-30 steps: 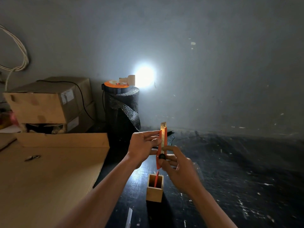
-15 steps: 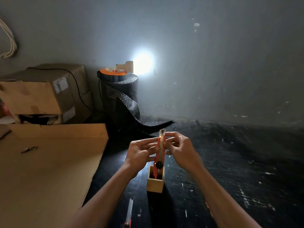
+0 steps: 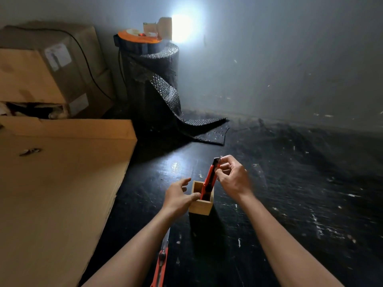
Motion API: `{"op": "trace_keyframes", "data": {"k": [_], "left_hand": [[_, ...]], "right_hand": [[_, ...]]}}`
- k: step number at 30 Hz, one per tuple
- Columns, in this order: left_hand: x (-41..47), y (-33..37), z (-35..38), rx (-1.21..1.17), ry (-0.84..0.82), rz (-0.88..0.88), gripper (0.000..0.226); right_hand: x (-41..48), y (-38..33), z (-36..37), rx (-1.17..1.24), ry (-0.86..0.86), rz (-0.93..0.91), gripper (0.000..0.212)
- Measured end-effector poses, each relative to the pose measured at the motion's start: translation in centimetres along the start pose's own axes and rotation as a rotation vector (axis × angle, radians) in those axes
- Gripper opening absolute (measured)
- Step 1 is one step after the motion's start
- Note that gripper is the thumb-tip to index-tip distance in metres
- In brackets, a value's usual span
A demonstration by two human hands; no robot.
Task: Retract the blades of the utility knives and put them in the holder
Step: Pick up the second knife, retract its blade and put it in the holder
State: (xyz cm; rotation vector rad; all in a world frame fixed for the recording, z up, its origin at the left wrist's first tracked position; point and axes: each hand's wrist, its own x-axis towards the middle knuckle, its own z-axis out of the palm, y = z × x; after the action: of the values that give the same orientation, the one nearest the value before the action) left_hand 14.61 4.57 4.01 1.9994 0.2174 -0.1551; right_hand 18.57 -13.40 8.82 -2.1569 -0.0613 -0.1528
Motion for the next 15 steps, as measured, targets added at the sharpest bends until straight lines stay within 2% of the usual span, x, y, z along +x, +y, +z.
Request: {"op": "trace_keyframes", "data": {"k": [8, 12, 15], "left_hand": [[2.0, -1.3, 1.7, 0.094, -0.050, -0.102, 0.092], [2.3, -2.0, 2.4, 0.111, -0.071, -0.114, 0.088], [2.4, -2.4, 2.8, 0.149, -0.063, -0.104, 0.076]], "right_hand": [[0.7, 2.9, 2.7, -0.184, -0.132, 0.021, 0.013], [0.8, 3.7, 3.8, -0.233, -0.170, 0.053, 0.016], [0.8, 4.5, 4.3, -0.259, -0.171, 0.106, 0.015]]}}
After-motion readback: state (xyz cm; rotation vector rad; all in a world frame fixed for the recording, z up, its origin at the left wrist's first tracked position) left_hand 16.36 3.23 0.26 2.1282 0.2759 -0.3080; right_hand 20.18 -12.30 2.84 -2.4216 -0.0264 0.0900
